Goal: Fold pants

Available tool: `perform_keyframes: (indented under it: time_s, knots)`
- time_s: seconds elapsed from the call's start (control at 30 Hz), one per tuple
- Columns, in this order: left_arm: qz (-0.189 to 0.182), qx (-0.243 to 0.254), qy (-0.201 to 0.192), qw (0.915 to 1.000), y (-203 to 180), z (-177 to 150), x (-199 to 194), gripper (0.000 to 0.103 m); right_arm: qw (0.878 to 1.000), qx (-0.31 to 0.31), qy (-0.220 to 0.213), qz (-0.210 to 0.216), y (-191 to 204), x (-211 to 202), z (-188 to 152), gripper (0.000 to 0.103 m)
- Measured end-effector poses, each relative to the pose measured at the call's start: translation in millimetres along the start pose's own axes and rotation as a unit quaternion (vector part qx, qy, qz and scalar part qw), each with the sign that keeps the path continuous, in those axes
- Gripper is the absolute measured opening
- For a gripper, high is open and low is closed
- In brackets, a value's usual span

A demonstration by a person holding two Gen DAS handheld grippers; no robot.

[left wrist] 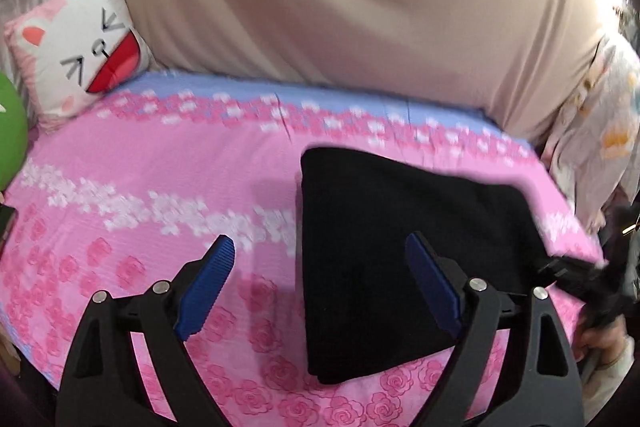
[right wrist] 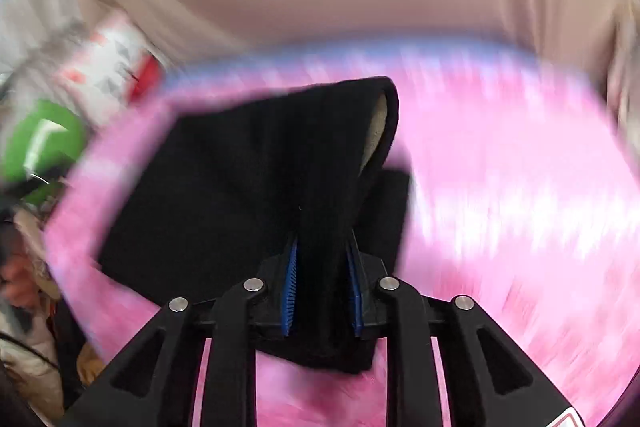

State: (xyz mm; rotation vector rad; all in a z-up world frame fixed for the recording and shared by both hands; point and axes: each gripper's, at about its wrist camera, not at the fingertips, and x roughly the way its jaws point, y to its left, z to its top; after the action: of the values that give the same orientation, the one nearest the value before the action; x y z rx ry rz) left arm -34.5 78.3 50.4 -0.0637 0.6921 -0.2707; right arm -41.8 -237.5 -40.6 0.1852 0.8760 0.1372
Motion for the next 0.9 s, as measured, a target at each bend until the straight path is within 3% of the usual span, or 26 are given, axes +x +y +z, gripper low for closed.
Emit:
perform_keyframes:
  time_s: [0.07, 0.13, 0.23, 0.3, 0.33, 0.37, 0.4, 0.43, 0.5, 0.53, 0.6, 0.7, 0.8, 0.9]
  knots:
    - [0.007, 0.004, 0.013, 0.9999, -6.1, -4.8, 11.1, 0.085, 0.999, 0.032, -0.024, 0.029, -6.0, -6.1, -7.0, 0.026]
    - [0.010, 0.012, 0.023, 0.9996, -13.4, -8.2, 18.4, 0.085, 0.998, 0.044, -0.044, 0.027, -2.7, -21.6, -1.8, 0.027]
    - [0.016, 0.022, 0.018, 0.9995, -21.4, -9.9, 20.3, 0.085, 0.996, 0.027, -0.077, 0.041, 11.7, -44.3, 8.5, 0.026]
    - [0.036, 0.034, 0.015, 0.9987, -29.2, -11.2, 24.1, 0.085, 0.996, -0.011, -0.077, 0.046, 31.6, -40.4, 16.3, 0.025]
    - [0.045, 0.037, 0.015, 0.9982, -31.5, -11.9, 26.4, 0.085, 0.997, -0.026, -0.068, 0.040, 38.2, -32.5, 17.1, 0.024]
    - [0.060, 0.043, 0.019, 0.9971, -34.8, -13.5, 30.6, 0.085, 0.998, -0.043, -0.046, 0.013, 41.0, -13.1, 16.0, 0.021]
    - [0.071, 0.050, 0.021, 0.9961, -37.0, -14.2, 33.0, 0.085, 0.998, -0.049, -0.032, -0.019, 38.0, -1.3, 14.0, 0.010]
    - [0.080, 0.056, 0.022, 0.9949, -38.5, -15.5, 35.2, 0.085, 0.997, -0.054, -0.021, -0.056, 30.9, 12.2, 9.6, 0.009]
    - [0.092, 0.066, 0.028, 0.9932, -37.1, -18.9, 39.5, 0.085, 0.999, -0.002, -0.035, -0.019, 18.3, 0.1, 10.2, 0.012]
    - [0.094, 0.068, 0.030, 0.9928, -35.8, -20.2, 40.4, 0.085, 0.998, 0.008, -0.051, -0.021, 19.6, -11.2, 13.1, 0.015]
    - [0.094, 0.066, 0.034, 0.9928, -32.3, -21.7, 44.5, 0.085, 0.997, -0.014, -0.077, -0.025, 31.8, -29.9, 21.8, 0.016]
    - [0.096, 0.054, 0.042, 0.9930, -27.5, -21.4, 54.5, 0.085, 0.995, -0.041, -0.086, 0.009, 53.0, -27.9, 40.4, 0.016]
    - [0.102, 0.051, 0.044, 0.9925, -27.4, -21.0, 59.0, 0.087, 0.996, -0.054, -0.069, -0.011, 53.6, 3.6, 53.6, 0.013]
    - [0.098, 0.051, 0.049, 0.9927, -26.4, -21.5, 62.2, 0.090, 0.994, -0.029, -0.046, -0.090, 21.1, 25.9, 55.1, 0.012]
